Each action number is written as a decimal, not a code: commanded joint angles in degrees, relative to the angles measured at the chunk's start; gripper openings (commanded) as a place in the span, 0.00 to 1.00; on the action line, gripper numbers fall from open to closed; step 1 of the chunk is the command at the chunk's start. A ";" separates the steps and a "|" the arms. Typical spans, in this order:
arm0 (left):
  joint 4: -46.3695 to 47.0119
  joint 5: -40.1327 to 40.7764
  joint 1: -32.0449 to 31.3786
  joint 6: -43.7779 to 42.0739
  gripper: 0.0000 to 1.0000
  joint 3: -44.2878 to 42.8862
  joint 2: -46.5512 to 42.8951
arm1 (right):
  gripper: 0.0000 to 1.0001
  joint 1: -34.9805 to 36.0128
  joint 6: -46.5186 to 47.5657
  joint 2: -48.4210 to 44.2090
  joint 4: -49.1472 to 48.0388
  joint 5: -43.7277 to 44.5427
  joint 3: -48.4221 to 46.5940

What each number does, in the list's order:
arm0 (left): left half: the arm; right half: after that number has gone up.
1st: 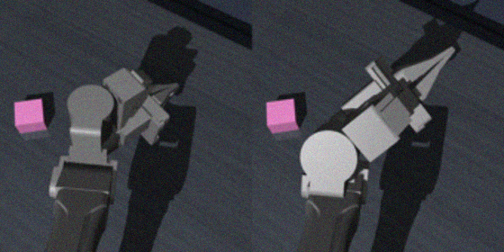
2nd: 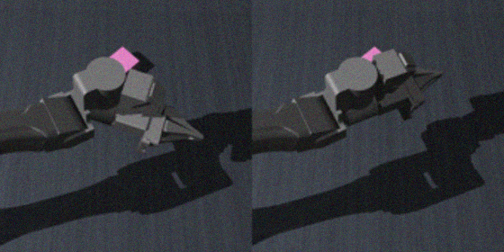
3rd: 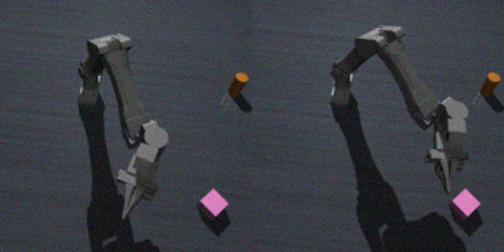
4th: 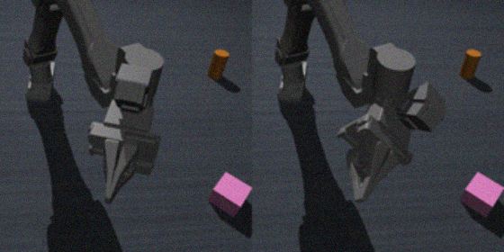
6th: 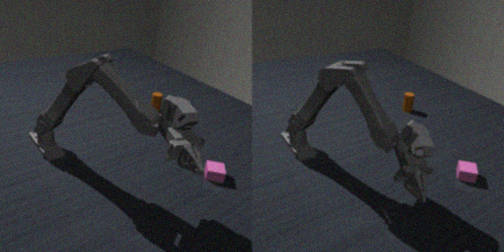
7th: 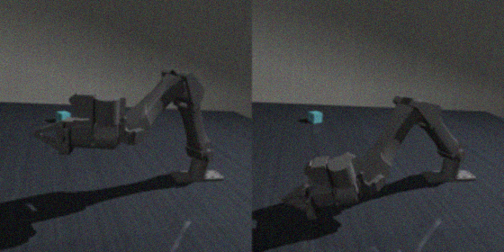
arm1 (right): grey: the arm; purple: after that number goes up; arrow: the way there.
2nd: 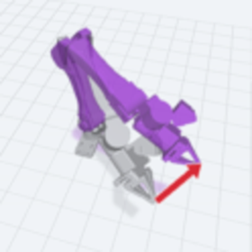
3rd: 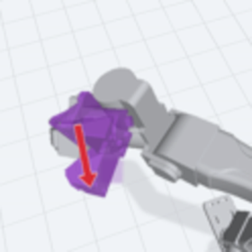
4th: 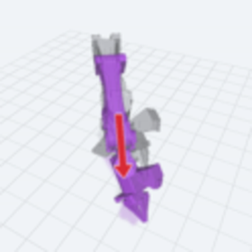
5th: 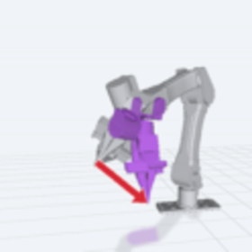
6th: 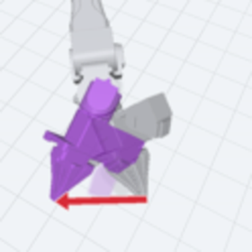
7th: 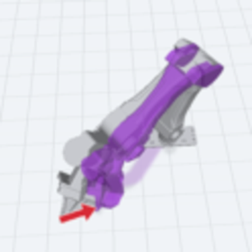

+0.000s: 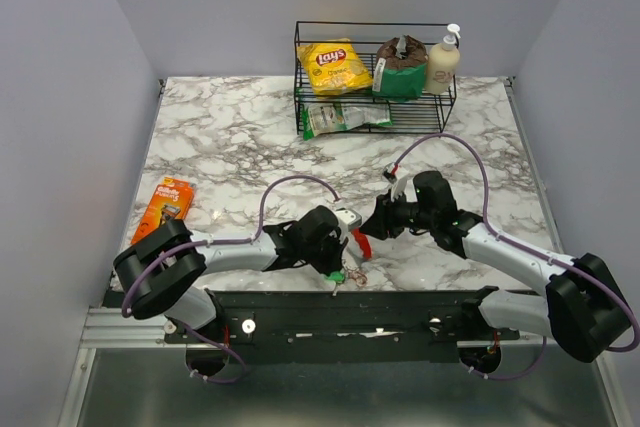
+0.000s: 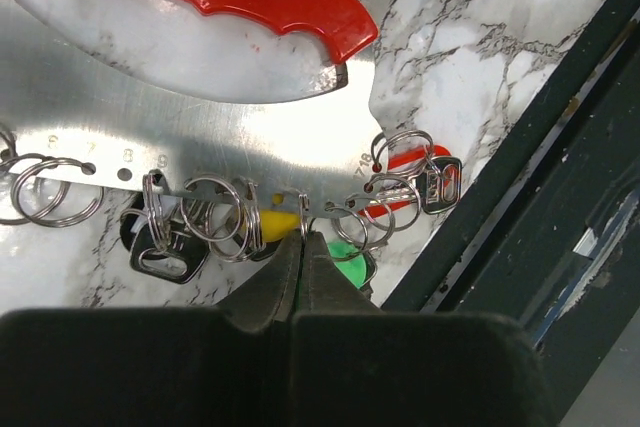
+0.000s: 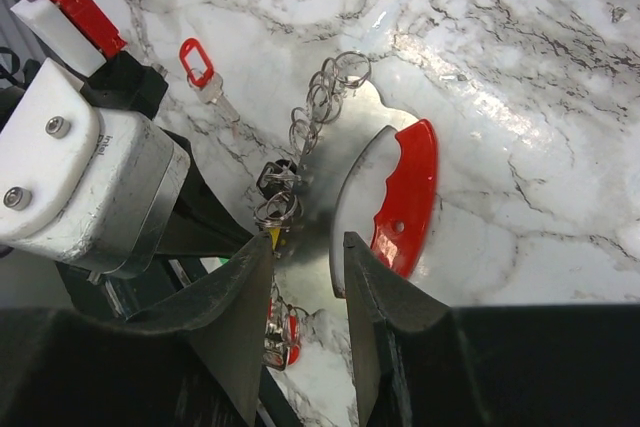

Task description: Put the keys on the keyring

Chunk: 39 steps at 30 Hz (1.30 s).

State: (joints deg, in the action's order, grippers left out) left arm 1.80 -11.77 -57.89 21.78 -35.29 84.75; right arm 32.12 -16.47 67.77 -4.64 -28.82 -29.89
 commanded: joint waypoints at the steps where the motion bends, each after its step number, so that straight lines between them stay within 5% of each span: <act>1: -0.66 3.95 -0.29 -1.91 0.00 -0.31 -3.27 | 0.43 -0.57 1.44 -1.50 -1.16 -2.56 0.71; 10: -1.62 5.35 -0.21 -3.41 0.00 -0.04 -11.71 | 0.46 -0.57 5.04 -4.92 -1.16 -7.82 -0.08; 17: -3.47 6.58 0.14 -5.78 0.00 -0.75 -17.85 | 0.71 -0.57 8.38 -12.21 -1.59 -14.60 -0.87; 22: -4.61 8.16 1.28 -6.23 0.00 -1.10 -20.50 | 0.78 -0.57 9.44 -14.42 -1.77 -15.74 -1.57; 30: -4.70 4.48 10.77 -4.91 0.00 -3.82 -19.71 | 0.89 -0.57 9.09 -12.41 -3.36 -17.06 -3.77; 39: -6.20 7.11 24.75 -3.50 0.00 -9.88 -20.41 | 0.90 0.13 10.67 -3.97 1.74 -14.87 -9.57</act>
State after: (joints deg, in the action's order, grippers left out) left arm -4.86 -6.22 -37.01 17.15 -41.80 65.95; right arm 31.86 -6.83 61.21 -5.43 -44.66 -36.75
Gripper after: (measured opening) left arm 0.012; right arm 0.900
